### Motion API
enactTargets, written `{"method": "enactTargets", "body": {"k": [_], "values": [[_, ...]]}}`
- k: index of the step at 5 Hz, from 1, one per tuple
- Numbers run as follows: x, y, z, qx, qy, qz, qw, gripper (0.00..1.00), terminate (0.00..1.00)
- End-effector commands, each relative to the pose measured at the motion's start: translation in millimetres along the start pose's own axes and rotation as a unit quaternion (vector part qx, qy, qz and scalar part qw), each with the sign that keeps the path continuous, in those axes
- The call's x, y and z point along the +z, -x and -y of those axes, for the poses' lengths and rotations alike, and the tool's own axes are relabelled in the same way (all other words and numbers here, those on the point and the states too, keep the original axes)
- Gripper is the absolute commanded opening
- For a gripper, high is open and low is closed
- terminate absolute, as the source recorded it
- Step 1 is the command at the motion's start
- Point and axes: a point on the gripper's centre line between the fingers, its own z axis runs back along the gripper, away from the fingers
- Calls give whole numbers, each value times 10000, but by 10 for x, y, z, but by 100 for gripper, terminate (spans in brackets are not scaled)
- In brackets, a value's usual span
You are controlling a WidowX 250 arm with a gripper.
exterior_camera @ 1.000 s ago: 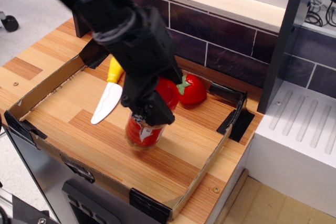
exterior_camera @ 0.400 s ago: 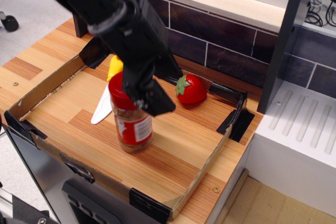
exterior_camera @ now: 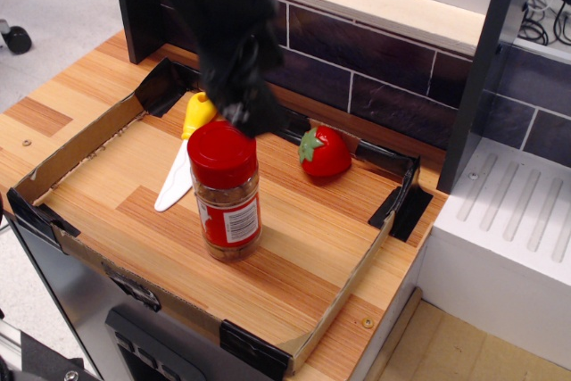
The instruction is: Upright basil bottle
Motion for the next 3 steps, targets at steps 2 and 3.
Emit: {"method": "enactTargets", "body": {"k": [2, 3], "values": [[289, -10, -186, 356, -552, -181, 9977, 100, 0], [289, -10, -186, 356, -552, -181, 9977, 100, 100]]}}
